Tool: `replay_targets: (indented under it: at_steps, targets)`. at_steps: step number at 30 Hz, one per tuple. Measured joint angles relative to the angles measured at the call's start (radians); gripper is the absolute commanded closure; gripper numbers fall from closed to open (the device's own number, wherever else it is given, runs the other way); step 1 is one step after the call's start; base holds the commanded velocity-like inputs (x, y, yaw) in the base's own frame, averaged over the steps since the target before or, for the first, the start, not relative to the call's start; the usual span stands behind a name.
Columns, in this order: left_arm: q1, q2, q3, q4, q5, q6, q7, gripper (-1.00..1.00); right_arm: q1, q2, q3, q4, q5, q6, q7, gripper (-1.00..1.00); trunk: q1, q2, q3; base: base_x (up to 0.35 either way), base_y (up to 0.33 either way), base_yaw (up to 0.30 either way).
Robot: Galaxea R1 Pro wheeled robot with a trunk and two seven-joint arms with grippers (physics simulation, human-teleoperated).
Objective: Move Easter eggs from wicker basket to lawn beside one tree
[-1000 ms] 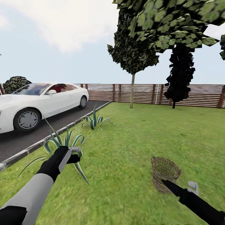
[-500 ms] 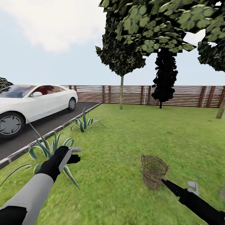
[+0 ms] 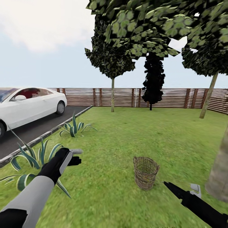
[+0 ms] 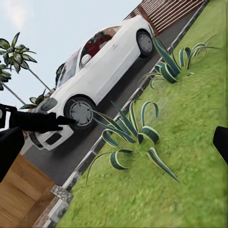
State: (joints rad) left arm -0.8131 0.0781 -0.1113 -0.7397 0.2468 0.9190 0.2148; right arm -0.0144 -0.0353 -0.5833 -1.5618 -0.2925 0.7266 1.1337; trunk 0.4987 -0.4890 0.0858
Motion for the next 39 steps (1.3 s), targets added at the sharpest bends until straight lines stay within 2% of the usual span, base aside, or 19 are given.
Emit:
replay_targets:
  at_steps: [39]
  targets:
    - [-0.001, 0.0, 0.0, 0.003, 0.0, 0.0, 0.0, -1.0, 0.001, 0.0, 0.001, 0.0, 0.0, -0.001, 0.001, -1.0, 0.0, 0.0, 0.038, 0.0, 0.0, -0.231]
